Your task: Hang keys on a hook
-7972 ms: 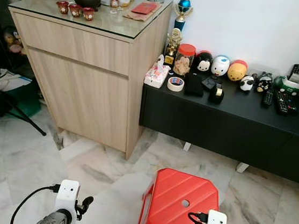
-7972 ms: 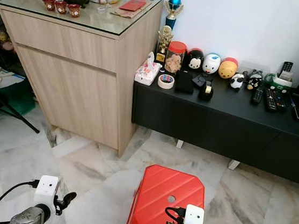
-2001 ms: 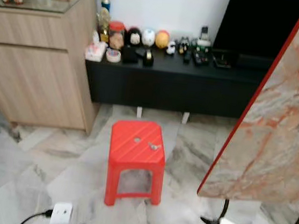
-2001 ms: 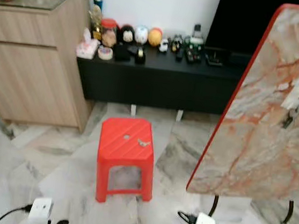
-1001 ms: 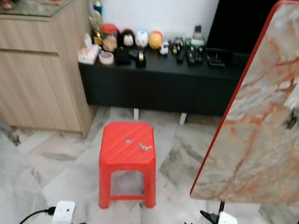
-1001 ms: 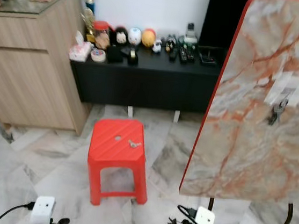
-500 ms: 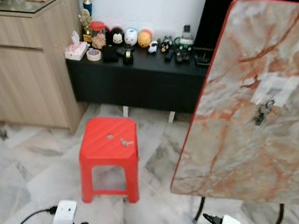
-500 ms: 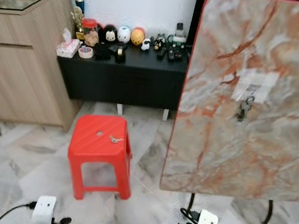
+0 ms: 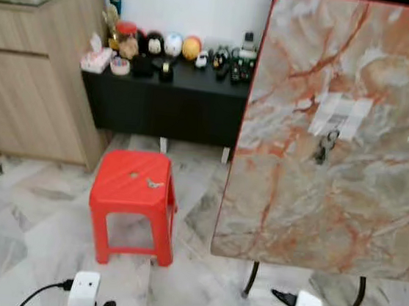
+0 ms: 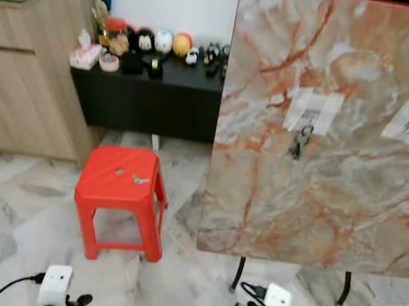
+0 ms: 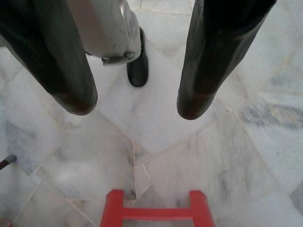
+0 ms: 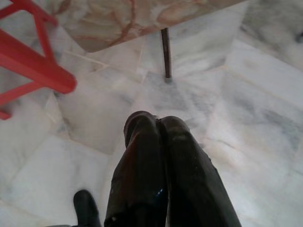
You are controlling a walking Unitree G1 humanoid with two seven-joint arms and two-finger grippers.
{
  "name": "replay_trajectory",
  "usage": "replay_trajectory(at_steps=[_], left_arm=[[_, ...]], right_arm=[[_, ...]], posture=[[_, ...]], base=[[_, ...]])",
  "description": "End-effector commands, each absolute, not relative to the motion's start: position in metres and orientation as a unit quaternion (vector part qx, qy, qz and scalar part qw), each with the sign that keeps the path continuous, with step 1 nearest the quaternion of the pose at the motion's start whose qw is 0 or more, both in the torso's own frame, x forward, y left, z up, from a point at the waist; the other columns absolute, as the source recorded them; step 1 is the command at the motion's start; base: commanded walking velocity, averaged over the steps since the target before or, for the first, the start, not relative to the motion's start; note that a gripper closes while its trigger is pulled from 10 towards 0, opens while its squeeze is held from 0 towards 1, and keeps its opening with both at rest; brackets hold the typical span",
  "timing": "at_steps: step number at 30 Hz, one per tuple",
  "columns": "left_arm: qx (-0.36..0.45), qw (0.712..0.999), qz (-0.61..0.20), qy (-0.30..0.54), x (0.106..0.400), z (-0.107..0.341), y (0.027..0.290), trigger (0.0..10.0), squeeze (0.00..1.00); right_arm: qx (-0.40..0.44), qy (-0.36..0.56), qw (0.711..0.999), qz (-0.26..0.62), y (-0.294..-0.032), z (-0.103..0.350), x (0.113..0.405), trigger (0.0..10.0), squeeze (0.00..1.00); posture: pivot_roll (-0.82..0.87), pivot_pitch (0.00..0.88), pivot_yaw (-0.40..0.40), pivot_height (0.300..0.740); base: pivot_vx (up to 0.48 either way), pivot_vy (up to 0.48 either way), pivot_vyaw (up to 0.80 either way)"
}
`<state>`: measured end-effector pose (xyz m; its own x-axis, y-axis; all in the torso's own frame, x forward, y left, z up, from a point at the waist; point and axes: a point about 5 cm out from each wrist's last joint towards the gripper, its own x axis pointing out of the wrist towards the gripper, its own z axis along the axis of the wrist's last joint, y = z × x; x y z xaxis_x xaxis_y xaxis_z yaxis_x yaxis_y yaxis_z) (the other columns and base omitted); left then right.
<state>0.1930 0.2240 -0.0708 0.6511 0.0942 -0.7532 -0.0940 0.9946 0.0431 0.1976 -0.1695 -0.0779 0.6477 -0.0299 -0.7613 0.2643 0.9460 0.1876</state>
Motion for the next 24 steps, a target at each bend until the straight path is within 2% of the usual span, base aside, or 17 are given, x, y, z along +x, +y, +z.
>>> replay_trajectory(at_steps=[1,16,19,24], left_arm=[[-0.003,0.908,0.048,0.415,0.193,-0.072,0.219,10.0,0.00],[-0.003,0.906,0.050,0.421,0.188,-0.074,0.220,10.0,0.00],[-0.004,0.905,0.053,0.421,0.188,-0.074,0.220,10.0,0.00],[-0.008,0.905,0.056,0.422,0.186,-0.076,0.219,10.0,0.00]], right_arm=[[0.137,0.404,0.900,-0.092,-0.178,-0.075,0.201,10.0,0.00],[0.140,0.387,0.907,-0.087,-0.177,-0.070,0.210,10.0,0.00],[0.139,0.378,0.911,-0.085,-0.177,-0.067,0.214,10.0,0.00],[0.128,0.304,0.939,-0.094,-0.178,-0.044,0.246,10.0,0.00]], posture=[[-0.01,0.000,-0.031,0.740],[-0.02,0.000,-0.044,0.740],[-0.02,0.000,-0.049,0.740],[-0.03,0.000,-0.050,0.740]], base=[[0.000,-0.281,0.00],[0.000,-0.280,0.00],[0.000,0.000,0.00],[0.000,0.000,0.00]])
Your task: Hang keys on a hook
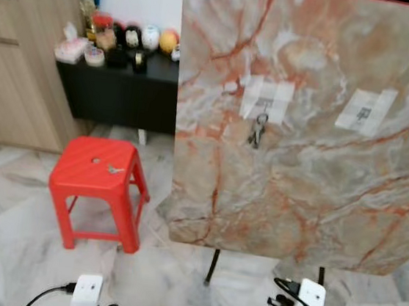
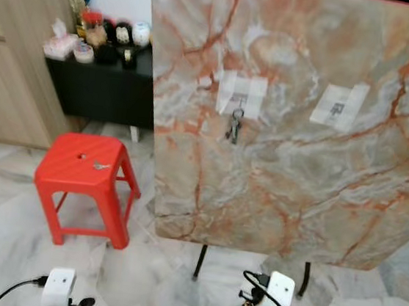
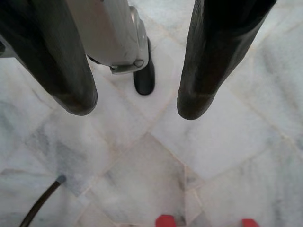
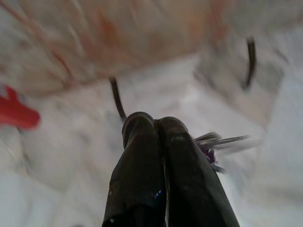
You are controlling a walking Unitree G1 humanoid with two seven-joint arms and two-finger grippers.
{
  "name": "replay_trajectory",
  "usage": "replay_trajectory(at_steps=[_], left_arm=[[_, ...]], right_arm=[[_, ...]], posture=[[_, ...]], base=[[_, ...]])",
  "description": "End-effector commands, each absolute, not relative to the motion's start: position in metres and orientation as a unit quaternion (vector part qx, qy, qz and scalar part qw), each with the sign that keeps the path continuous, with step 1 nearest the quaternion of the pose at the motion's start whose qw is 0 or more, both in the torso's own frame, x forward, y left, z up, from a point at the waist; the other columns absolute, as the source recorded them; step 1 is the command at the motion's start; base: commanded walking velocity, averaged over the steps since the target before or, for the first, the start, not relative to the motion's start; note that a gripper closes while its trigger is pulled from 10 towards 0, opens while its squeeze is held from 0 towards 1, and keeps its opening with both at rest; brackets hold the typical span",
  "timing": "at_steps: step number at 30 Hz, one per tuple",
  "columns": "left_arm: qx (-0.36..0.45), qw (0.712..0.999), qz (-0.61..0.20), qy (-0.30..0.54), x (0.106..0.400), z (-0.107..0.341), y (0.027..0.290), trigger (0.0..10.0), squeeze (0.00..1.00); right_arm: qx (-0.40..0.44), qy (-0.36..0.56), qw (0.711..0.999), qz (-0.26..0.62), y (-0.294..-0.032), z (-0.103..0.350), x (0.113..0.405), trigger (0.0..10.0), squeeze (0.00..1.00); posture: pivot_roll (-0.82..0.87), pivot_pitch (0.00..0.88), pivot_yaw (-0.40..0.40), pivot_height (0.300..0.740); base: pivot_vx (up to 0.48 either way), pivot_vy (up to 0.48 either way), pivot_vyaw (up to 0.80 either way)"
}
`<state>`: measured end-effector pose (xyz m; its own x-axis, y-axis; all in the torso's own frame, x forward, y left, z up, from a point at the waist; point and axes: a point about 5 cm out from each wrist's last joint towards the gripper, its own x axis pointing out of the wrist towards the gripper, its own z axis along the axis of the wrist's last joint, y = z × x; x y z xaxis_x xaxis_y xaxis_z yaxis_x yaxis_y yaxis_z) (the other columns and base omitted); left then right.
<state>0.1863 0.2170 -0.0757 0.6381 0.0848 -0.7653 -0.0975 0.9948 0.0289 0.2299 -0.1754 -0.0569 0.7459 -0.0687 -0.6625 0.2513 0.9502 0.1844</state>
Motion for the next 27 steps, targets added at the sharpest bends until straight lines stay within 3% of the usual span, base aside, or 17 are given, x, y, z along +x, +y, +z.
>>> replay_trajectory(at_steps=[1,6,11,18,27], left_arm=[[-0.008,0.905,0.056,0.422,0.186,-0.076,0.219,10.0,0.00],[-0.010,0.904,0.060,0.424,0.184,-0.077,0.219,10.0,0.00],[-0.009,0.903,0.062,0.426,0.183,-0.077,0.220,10.0,0.00],[-0.008,0.902,0.065,0.426,0.182,-0.077,0.222,10.0,0.00],[-0.007,0.902,0.069,0.426,0.180,-0.077,0.225,10.0,0.00]], right_arm=[[0.128,0.304,0.939,-0.094,-0.178,-0.044,0.246,10.0,0.00],[0.069,0.206,0.969,-0.116,-0.182,-0.009,0.282,10.0,0.00],[0.069,0.131,0.977,-0.152,-0.187,0.019,0.303,10.0,0.00],[0.079,0.020,0.971,-0.226,-0.200,0.058,0.318,10.0,0.00],[0.089,-0.047,0.954,-0.282,-0.211,0.085,0.320,10.0,0.00]], posture=[[-0.03,0.000,-0.050,0.740],[-0.02,0.000,-0.055,0.740],[-0.01,0.000,-0.059,0.740],[-0.01,0.000,-0.057,0.740],[-0.02,0.000,-0.056,0.740]], base=[[0.000,0.000,0.00],[0.000,0.000,0.00],[0.000,0.000,0.00],[0.000,0.000,0.00],[0.000,0.000,0.00]])
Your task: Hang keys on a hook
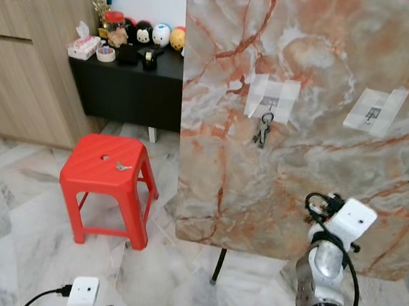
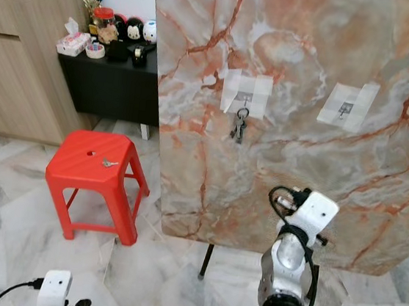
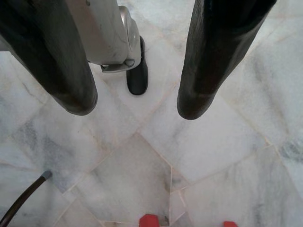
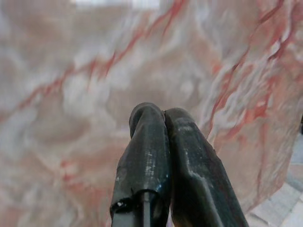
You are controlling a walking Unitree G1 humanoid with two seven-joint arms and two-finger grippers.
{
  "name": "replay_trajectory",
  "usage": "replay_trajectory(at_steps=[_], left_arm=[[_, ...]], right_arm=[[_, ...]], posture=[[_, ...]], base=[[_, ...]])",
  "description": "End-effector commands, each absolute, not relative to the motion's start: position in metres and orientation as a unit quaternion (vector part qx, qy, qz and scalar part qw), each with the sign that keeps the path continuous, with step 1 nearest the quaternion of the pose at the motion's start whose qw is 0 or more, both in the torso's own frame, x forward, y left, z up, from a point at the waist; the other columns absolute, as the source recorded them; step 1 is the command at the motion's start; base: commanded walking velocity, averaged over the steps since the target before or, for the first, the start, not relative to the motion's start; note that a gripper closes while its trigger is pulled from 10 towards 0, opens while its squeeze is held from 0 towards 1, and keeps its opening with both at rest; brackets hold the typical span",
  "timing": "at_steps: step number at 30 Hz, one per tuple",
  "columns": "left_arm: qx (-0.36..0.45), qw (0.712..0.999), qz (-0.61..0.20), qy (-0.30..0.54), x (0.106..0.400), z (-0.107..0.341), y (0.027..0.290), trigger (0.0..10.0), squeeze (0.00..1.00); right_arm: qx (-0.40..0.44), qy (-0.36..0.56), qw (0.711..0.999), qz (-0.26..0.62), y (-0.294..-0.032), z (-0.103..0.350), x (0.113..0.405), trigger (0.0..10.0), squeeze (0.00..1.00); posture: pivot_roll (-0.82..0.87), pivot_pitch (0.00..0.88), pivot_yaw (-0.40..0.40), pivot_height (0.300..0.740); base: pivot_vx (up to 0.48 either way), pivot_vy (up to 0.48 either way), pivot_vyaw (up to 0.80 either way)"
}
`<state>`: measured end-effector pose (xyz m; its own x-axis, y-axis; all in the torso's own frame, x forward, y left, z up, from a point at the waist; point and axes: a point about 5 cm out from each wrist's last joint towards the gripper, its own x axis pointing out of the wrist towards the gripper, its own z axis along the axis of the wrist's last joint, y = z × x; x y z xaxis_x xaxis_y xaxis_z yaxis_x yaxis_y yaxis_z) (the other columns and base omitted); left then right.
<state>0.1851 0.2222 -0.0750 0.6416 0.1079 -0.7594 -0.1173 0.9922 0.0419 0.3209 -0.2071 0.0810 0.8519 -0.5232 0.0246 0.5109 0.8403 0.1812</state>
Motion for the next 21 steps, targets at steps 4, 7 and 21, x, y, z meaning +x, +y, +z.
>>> replay_trajectory(at_steps=[4,7,21], left_arm=[[-0.005,0.903,0.069,0.424,0.180,-0.077,0.226,10.0,0.00],[-0.005,0.904,0.069,0.422,0.180,-0.076,0.226,10.0,0.00],[-0.005,0.906,0.068,0.417,0.186,-0.075,0.222,10.0,0.00]], right_arm=[[0.090,-0.081,0.951,-0.284,-0.212,0.104,0.326,10.0,0.00],[0.091,-0.088,0.952,-0.278,-0.211,0.110,0.328,10.0,0.00],[0.102,-0.108,0.950,-0.276,-0.212,0.131,0.334,10.0,0.00]], posture=[[-0.02,0.000,-0.055,0.740],[-0.02,0.000,-0.055,0.740],[-0.02,0.000,-0.062,0.740]], base=[[0.000,0.000,0.00],[0.000,0.000,0.00],[0.000,0.000,0.00]])
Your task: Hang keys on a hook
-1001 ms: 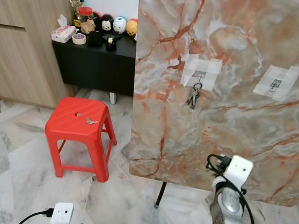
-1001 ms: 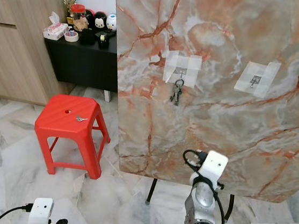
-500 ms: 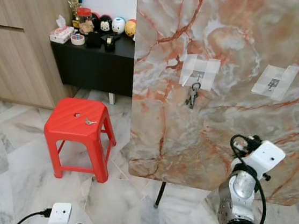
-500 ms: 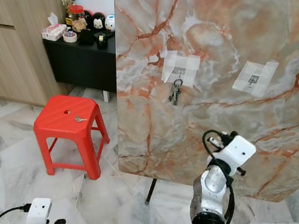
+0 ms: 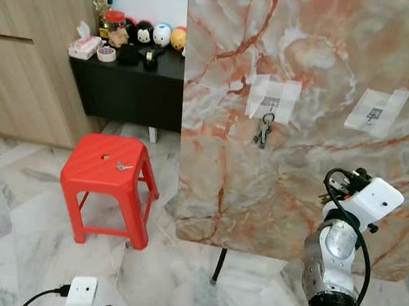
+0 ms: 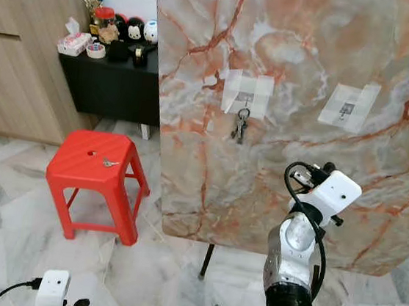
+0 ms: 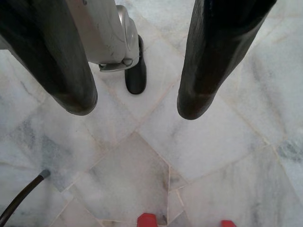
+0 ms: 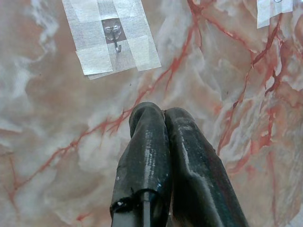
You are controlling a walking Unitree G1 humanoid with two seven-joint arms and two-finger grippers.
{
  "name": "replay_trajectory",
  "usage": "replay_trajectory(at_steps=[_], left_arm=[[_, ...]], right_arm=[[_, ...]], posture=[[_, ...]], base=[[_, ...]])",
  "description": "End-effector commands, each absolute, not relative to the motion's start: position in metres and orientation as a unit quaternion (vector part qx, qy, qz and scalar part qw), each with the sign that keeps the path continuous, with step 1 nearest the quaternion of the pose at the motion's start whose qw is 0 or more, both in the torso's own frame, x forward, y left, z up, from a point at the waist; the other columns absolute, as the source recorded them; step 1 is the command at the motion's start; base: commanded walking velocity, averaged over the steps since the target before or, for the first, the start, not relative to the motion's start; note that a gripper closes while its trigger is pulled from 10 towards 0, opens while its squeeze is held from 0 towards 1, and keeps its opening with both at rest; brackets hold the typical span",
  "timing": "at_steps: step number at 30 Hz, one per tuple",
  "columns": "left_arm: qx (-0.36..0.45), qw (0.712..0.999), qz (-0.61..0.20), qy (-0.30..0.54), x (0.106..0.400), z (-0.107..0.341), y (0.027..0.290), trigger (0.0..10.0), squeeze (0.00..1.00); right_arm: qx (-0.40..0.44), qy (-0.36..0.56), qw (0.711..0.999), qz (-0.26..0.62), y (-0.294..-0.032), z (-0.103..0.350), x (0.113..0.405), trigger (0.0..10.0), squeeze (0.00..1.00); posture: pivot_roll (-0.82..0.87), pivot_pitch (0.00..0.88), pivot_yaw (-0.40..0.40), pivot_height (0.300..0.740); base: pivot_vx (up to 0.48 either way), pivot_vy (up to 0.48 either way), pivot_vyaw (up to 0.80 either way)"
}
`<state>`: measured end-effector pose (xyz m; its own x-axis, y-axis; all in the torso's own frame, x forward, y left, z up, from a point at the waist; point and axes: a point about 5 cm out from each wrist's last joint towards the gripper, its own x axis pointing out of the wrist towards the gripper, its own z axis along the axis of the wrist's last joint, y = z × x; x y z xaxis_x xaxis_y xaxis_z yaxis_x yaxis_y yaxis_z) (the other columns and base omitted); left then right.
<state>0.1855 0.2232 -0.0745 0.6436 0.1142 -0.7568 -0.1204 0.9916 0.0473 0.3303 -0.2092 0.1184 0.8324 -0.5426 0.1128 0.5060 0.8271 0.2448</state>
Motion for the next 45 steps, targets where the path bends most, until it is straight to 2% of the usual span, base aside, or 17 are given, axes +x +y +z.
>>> replay_trajectory(at_steps=[1,11,35,45], left_arm=[[-0.005,0.906,0.068,0.417,0.186,-0.075,0.222,10.0,0.00],[-0.007,0.908,0.069,0.413,0.187,-0.074,0.221,10.0,0.00],[-0.010,0.906,0.070,0.417,0.184,-0.076,0.220,10.0,0.00],[-0.010,0.905,0.070,0.419,0.183,-0.076,0.221,10.0,0.00]], right_arm=[[0.100,-0.107,0.950,-0.276,-0.212,0.132,0.334,10.0,0.00],[0.105,-0.113,0.952,-0.264,-0.207,0.140,0.336,10.0,0.00],[0.098,-0.126,0.948,-0.277,-0.209,0.149,0.333,10.0,0.00],[0.097,-0.137,0.940,-0.296,-0.213,0.153,0.331,10.0,0.00]], posture=[[-0.02,0.000,-0.062,0.740],[-0.02,0.000,-0.065,0.740],[-0.02,0.000,-0.067,0.740],[-0.02,0.000,-0.065,0.740]], base=[[0.000,0.000,0.00],[0.000,0.000,0.00],[0.281,0.000,0.00],[0.000,0.000,0.00]])
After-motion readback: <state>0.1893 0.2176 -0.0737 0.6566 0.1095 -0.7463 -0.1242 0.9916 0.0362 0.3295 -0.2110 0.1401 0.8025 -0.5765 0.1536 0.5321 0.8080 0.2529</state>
